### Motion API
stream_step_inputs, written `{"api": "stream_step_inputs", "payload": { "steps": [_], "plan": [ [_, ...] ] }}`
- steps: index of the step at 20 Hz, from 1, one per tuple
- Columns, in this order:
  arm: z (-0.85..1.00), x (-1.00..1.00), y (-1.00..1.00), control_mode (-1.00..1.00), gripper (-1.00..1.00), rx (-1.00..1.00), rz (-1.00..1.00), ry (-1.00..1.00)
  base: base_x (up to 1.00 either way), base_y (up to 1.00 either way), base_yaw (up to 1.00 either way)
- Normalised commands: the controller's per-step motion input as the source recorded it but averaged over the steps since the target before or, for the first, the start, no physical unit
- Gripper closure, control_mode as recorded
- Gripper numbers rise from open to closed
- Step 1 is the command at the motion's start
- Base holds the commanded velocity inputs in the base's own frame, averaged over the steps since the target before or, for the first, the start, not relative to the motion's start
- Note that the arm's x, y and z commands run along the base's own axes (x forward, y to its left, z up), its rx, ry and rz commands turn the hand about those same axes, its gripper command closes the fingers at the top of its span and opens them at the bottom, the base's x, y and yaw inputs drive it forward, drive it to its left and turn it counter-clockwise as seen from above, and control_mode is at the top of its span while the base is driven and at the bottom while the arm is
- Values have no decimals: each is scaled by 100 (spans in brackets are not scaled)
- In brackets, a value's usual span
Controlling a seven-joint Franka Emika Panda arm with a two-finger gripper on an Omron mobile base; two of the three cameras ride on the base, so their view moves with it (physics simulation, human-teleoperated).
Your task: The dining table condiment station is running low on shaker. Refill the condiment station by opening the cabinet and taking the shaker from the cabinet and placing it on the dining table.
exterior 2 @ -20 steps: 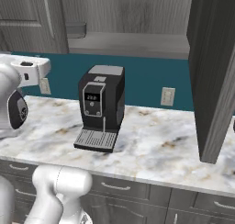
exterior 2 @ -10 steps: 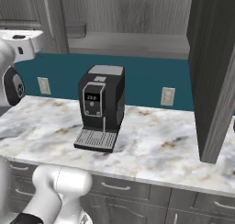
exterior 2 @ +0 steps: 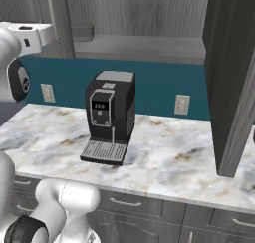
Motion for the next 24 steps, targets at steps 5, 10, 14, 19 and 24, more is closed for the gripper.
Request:
{"api": "stream_step_inputs", "payload": {
  "steps": [5, 10, 14, 19, 24],
  "plan": [
    [0, 66, 1, -100, -100, 0, 0, -1, 0, 0, 0],
    [0, 53, 24, -100, -100, -5, 0, -5, 0, 0, 0],
    [0, 48, 28, -100, -100, -6, -1, -1, 0, 0, 0],
    [0, 30, 11, -100, -100, -4, -4, 0, 0, 0, 0],
    [0, 12, 0, -100, -100, 0, 0, -2, 0, 0, 0]
  ]
}}
